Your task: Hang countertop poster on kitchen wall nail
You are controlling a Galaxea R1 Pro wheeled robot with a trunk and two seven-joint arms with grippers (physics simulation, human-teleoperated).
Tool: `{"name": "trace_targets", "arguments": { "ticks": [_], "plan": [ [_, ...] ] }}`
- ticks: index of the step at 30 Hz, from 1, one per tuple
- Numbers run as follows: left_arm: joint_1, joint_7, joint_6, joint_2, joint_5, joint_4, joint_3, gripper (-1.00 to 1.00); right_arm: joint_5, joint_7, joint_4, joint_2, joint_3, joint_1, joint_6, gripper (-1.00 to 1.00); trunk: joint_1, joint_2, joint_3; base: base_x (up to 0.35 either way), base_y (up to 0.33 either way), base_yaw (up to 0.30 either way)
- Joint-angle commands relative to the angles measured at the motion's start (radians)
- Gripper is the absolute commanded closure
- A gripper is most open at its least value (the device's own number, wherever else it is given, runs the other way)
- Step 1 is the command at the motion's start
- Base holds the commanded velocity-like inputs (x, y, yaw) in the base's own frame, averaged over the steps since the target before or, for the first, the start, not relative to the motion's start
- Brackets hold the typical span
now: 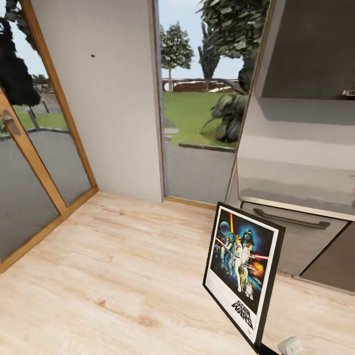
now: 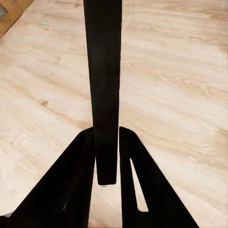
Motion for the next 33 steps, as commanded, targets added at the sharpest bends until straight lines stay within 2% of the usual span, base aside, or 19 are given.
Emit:
{"name": "trace_targets", "arguments": {
  "ticks": [1,11,33],
  "plan": [
    [0.000,-0.005,0.008,0.000,0.000,-0.002,0.002,-1.00,-0.001,0.005,-0.001,0.000,-0.001,0.000,-0.002,1.00,0.001,-0.002,-0.001,0.171,0.295,0.289],
    [0.000,-0.006,0.008,0.000,0.000,-0.002,0.002,-1.00,-0.001,0.005,-0.001,-0.001,-0.002,0.000,-0.002,1.00,0.001,-0.002,-0.001,0.201,0.295,0.222],
    [0.000,-0.007,0.008,0.000,0.000,-0.002,0.003,-1.00,-0.001,0.004,0.000,-0.001,-0.002,0.000,-0.002,1.00,0.001,-0.002,-0.001,0.224,0.293,0.009]
  ]
}}
